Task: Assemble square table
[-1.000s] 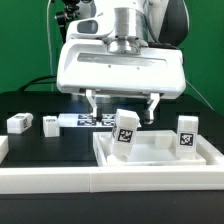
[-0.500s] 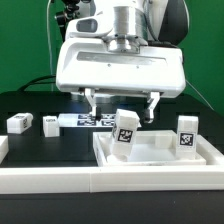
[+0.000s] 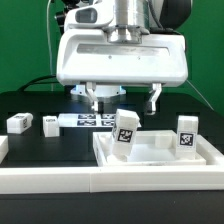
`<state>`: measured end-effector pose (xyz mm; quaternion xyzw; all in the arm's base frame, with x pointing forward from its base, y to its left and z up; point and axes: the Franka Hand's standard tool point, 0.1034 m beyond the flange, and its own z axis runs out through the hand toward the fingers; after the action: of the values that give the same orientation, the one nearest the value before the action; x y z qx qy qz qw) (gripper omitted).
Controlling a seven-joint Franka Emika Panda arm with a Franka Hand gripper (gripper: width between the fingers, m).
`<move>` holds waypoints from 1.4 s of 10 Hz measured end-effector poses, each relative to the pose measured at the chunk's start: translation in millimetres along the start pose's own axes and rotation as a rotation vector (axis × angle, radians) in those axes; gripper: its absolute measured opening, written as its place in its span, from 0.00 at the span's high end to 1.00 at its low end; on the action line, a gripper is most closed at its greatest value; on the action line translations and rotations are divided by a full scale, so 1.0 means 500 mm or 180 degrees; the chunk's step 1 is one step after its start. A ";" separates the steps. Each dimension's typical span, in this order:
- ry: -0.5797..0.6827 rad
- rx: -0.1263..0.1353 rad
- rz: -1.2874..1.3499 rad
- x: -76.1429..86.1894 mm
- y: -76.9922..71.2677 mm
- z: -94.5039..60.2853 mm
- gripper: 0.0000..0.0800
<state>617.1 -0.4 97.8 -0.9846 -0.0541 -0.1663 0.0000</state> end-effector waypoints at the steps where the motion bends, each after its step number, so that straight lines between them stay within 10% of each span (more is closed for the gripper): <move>1: -0.0142 0.0043 0.0000 0.002 -0.002 0.004 0.19; 5: -0.1043 0.0301 0.0022 0.000 -0.004 0.008 0.19; 9: -0.1063 0.0304 0.0029 0.010 0.009 0.016 0.19; 11: -0.1058 0.0304 0.0016 0.011 0.017 0.015 0.51; 14: -0.1052 0.0301 0.0016 0.010 0.029 0.015 0.64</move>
Offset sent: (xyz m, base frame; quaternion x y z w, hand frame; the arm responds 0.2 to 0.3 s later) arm 0.0103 -0.0148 -0.0024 -0.0032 -0.1287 -0.0205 0.9915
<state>625.9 -14.3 92.9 -0.9976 -0.0586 0.0006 0.0379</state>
